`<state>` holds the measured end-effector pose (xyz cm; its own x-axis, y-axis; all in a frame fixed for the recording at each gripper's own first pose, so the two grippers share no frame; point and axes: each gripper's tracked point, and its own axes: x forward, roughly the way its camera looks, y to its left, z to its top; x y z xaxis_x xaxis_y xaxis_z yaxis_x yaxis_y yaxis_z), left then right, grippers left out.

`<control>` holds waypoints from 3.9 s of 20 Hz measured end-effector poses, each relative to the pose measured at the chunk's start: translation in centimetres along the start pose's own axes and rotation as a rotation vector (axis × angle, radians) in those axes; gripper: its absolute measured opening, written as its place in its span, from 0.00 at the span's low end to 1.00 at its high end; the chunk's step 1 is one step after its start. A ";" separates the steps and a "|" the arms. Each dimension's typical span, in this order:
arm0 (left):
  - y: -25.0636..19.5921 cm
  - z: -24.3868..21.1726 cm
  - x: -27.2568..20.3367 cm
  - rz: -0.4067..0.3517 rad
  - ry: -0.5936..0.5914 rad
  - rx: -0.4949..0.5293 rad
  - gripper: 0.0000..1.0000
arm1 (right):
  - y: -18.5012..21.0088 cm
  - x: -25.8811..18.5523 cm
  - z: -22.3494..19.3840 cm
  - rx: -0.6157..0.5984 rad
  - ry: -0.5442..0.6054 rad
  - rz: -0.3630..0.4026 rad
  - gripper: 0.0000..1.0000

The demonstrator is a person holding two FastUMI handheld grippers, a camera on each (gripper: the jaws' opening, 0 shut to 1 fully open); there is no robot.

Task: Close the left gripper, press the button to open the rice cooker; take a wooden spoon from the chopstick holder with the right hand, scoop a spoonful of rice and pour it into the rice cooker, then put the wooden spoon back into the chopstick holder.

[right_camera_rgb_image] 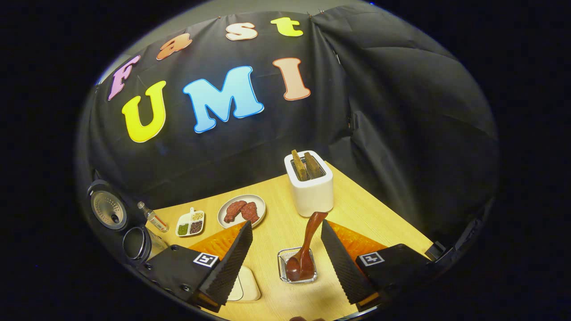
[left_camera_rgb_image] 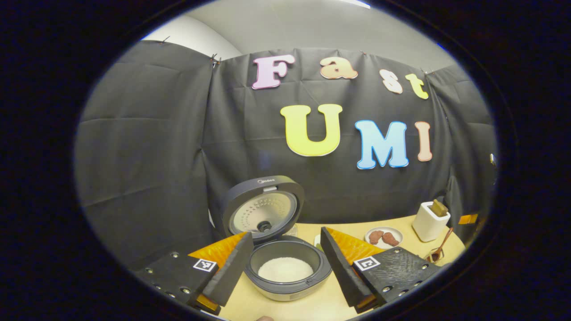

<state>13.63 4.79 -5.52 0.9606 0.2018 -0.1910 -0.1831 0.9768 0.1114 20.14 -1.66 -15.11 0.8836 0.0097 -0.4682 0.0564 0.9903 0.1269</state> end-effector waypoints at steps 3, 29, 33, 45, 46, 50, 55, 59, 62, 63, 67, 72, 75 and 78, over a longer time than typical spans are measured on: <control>-0.6 -0.9 -0.3 0.021 0.035 0.003 0.96 | -1.0 3.0 -0.3 0.002 0.047 -0.017 0.98; -2.9 -6.3 -9.8 0.245 0.190 -0.014 0.96 | -2.4 16.4 -9.6 0.119 0.444 0.104 0.19; -2.7 -7.5 -9.9 0.235 0.208 -0.128 0.95 | -2.8 14.9 -8.4 0.171 0.412 0.092 0.19; 0.5 -7.8 -9.3 0.158 0.192 -0.145 0.96 | 0.5 7.0 1.0 0.122 0.154 0.113 0.19; 0.8 -8.0 -9.2 0.148 0.192 -0.149 0.96 | 1.2 6.2 1.7 0.125 0.138 0.123 0.19; 2.7 -9.5 -9.0 0.119 0.201 -0.169 0.96 | 5.0 3.5 3.2 0.120 0.100 0.179 0.17; 6.0 -11.2 -9.1 0.123 0.201 -0.223 0.96 | 11.2 0.4 3.5 0.107 0.090 0.260 0.19; 7.6 -12.5 -9.3 0.102 0.212 -0.247 0.96 | 15.4 -0.1 0.9 0.001 0.099 0.315 0.19; 9.2 -13.7 -9.5 0.110 0.225 -0.232 0.96 | 17.0 0.5 -2.0 -0.102 0.131 0.318 0.19; 9.7 -14.0 -9.6 0.114 0.232 -0.238 0.95 | 17.2 0.8 -3.0 -0.131 0.152 0.309 0.19; 11.2 -15.6 -10.4 0.116 0.250 -0.283 0.96 | 18.6 1.6 -5.6 -0.208 0.194 0.303 0.19; 11.5 -16.0 -10.6 0.097 0.267 -0.341 0.96 | 18.8 3.7 -9.4 -0.331 0.228 0.272 0.16; 11.9 -16.6 -10.6 0.095 0.269 -0.319 0.96 | 18.2 4.9 -11.5 -0.428 0.241 0.237 0.19; 11.6 -15.8 -10.4 0.066 0.269 -0.388 0.96 | 17.8 5.9 -13.5 -0.507 0.249 0.226 0.19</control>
<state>-1.78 15.10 -17.61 0.8652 0.2259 -0.4477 -0.3559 0.9056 -0.2309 20.06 17.92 -27.46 0.7091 0.1992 -0.6763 -0.4028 0.9018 -0.1568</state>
